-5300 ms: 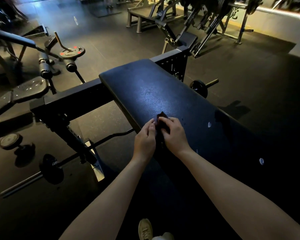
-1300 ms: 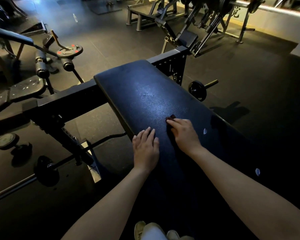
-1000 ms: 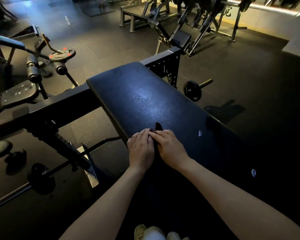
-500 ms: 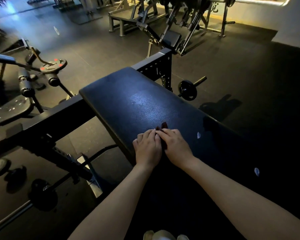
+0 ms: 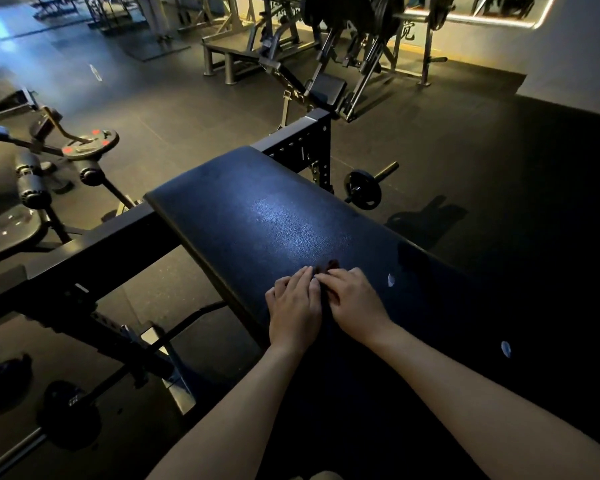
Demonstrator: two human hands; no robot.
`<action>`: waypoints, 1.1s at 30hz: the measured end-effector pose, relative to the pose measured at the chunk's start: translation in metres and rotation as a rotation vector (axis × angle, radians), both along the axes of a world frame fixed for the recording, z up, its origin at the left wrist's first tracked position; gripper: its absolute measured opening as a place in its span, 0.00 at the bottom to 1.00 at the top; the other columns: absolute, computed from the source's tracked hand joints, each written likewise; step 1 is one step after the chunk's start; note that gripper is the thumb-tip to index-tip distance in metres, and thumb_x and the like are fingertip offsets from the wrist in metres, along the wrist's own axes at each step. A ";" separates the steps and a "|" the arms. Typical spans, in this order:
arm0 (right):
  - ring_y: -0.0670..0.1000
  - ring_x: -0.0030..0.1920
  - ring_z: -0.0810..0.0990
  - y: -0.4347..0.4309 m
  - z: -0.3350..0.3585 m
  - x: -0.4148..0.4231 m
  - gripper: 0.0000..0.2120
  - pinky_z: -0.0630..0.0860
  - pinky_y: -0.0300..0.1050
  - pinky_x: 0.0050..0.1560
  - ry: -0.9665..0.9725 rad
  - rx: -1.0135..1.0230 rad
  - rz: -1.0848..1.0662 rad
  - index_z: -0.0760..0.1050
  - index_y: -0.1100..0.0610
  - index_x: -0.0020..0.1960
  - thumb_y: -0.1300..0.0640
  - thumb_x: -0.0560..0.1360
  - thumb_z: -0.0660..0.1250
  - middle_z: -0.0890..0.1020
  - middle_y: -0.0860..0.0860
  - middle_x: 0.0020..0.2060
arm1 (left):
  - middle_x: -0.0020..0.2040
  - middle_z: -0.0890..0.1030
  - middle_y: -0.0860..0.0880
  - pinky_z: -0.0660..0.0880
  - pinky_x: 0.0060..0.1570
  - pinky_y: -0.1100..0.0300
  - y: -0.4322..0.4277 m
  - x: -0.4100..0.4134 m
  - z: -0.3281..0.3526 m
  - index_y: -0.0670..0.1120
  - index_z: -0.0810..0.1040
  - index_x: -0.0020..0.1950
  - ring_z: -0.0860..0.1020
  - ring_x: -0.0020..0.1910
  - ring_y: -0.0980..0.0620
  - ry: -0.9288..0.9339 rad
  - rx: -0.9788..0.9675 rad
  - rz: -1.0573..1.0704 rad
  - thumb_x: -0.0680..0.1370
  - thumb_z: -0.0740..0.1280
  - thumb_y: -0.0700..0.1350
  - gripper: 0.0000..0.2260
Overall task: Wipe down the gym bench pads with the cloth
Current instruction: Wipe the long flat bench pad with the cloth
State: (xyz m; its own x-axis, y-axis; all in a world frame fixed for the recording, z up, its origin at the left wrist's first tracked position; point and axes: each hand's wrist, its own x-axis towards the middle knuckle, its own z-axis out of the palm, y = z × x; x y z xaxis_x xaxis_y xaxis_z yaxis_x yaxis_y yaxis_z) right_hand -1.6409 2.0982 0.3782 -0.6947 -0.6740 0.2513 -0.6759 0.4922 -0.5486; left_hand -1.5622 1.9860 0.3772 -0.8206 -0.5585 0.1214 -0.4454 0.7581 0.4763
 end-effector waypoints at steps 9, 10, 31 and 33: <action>0.59 0.59 0.72 -0.007 0.001 -0.030 0.17 0.71 0.52 0.64 -0.011 0.059 -0.147 0.78 0.53 0.67 0.57 0.79 0.65 0.78 0.51 0.65 | 0.73 0.73 0.57 0.55 0.69 0.55 -0.001 0.000 0.002 0.52 0.72 0.75 0.66 0.70 0.54 0.044 0.068 0.005 0.78 0.40 0.62 0.34; 0.58 0.55 0.73 -0.007 -0.001 -0.020 0.16 0.73 0.53 0.60 0.006 0.030 -0.112 0.79 0.52 0.65 0.56 0.78 0.65 0.80 0.49 0.63 | 0.73 0.73 0.57 0.55 0.69 0.55 -0.002 0.000 0.001 0.52 0.72 0.74 0.67 0.70 0.53 0.046 0.070 0.009 0.78 0.41 0.61 0.33; 0.59 0.53 0.74 -0.007 0.008 -0.024 0.16 0.76 0.56 0.54 0.044 0.004 -0.039 0.81 0.53 0.62 0.53 0.78 0.60 0.82 0.50 0.58 | 0.73 0.73 0.58 0.58 0.68 0.53 0.000 -0.004 -0.001 0.54 0.72 0.74 0.67 0.68 0.53 0.017 0.012 0.015 0.78 0.41 0.62 0.33; 0.59 0.59 0.72 -0.006 0.012 -0.043 0.16 0.73 0.58 0.60 0.008 0.052 -0.141 0.78 0.53 0.66 0.55 0.80 0.62 0.79 0.52 0.63 | 0.73 0.72 0.59 0.58 0.68 0.53 -0.001 -0.004 -0.001 0.54 0.72 0.75 0.67 0.68 0.54 0.006 0.002 0.006 0.79 0.42 0.62 0.32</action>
State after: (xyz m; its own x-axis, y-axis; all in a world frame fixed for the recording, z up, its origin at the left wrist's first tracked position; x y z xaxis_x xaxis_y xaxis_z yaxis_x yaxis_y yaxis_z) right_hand -1.6841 2.0919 0.3898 -0.7817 -0.5817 0.2247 -0.6021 0.6102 -0.5148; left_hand -1.5658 1.9854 0.3757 -0.8167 -0.5633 0.1254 -0.4467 0.7546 0.4806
